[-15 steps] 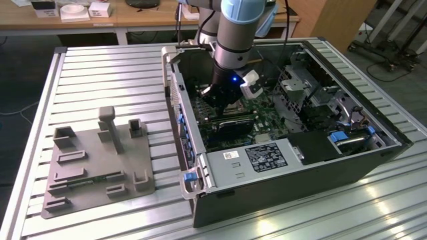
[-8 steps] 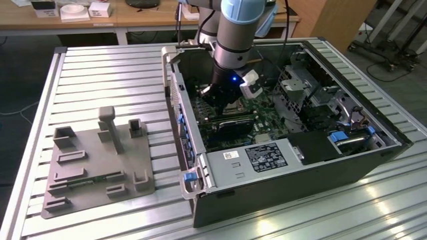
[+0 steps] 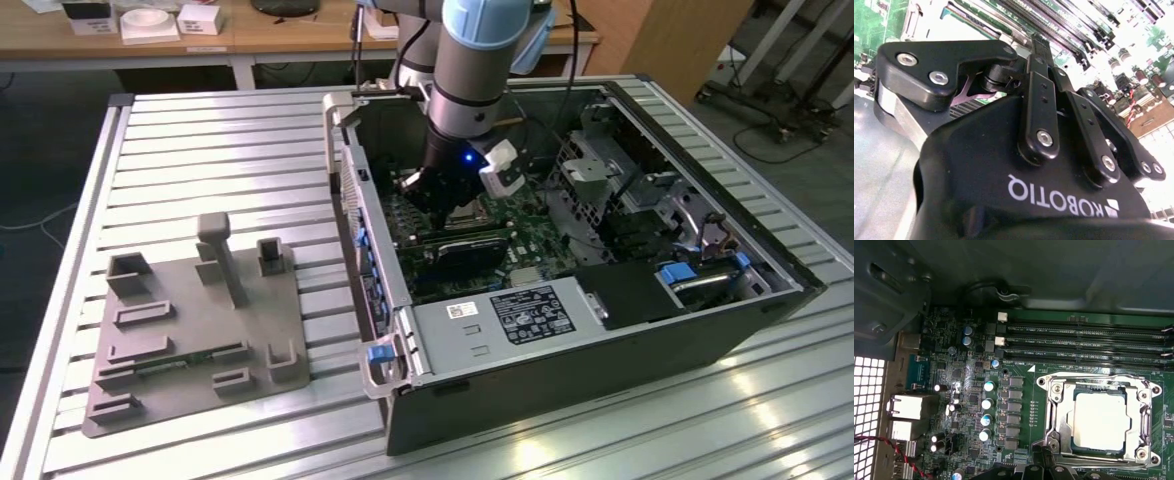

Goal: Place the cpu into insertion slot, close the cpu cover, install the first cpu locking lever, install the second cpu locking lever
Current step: 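Install the second cpu locking lever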

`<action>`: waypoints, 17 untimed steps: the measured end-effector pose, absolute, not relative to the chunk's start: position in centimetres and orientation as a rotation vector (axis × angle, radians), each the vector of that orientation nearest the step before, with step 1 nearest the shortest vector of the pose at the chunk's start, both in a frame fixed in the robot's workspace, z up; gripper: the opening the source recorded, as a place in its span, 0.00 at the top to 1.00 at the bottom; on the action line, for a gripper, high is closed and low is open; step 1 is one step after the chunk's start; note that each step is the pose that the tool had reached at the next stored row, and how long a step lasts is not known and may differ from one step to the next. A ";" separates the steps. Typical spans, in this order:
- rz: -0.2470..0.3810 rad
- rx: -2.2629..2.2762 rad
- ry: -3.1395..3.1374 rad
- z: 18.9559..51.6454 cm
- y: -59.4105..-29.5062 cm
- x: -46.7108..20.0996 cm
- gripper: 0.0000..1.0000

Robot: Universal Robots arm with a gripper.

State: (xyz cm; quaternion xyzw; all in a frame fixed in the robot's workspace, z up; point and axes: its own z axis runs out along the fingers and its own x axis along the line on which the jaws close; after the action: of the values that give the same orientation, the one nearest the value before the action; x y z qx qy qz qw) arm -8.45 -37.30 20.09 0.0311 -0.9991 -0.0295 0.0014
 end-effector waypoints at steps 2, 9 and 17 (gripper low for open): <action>-0.095 0.098 -3.136 20.1 -37.3 -8.5 0.90; -0.110 0.098 -3.135 19.8 -37.3 -8.4 0.90; -0.100 0.098 -3.134 19.6 -37.3 -8.4 0.90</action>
State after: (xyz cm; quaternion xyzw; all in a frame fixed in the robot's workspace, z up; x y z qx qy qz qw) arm -8.43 -37.31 19.60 0.0313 -0.9990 -0.0318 0.0022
